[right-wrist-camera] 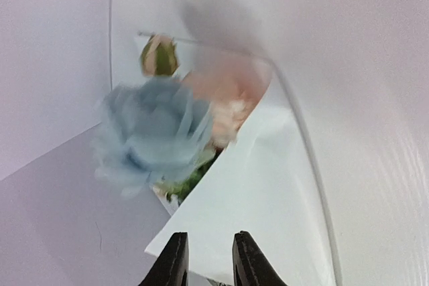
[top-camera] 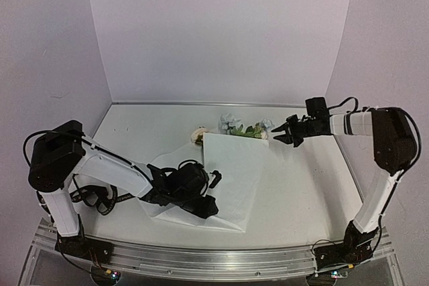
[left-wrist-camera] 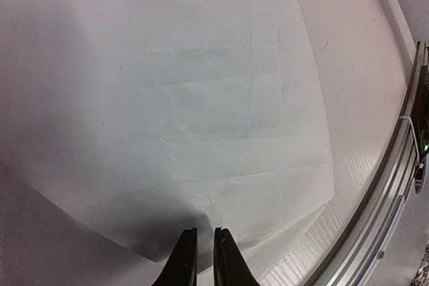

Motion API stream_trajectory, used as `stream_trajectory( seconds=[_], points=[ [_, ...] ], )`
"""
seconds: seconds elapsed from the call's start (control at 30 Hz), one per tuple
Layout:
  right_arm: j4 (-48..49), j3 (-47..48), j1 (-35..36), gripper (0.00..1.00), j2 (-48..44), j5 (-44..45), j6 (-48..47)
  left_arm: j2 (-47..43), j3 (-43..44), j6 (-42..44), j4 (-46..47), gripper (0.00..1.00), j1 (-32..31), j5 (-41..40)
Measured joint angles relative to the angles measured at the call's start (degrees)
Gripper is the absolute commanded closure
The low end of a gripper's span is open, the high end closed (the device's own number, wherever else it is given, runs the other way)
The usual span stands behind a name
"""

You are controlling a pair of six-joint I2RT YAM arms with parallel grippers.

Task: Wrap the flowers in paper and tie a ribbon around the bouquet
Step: Press the fold line of the 2/3-folded wrapping paper, then adjust the two-thirds folded wrapping paper at the center of the board.

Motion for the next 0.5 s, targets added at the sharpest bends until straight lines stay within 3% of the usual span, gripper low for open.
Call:
stream_trajectory(
  seconds=[0.2,0.5],
  points=[
    [0.71,-11.63,8.60,0.77,-13.56,1.37,-2.80,-6.07,-0.04,-1.52,-2.16,0.81,0.00,-2.26],
    [0.30,-18.44,29.48,0.79,-14.60,6.23,-6.39,-17.29,-6.16,-6.87,-4.96,0.83,0.00,-4.96]
  ],
)
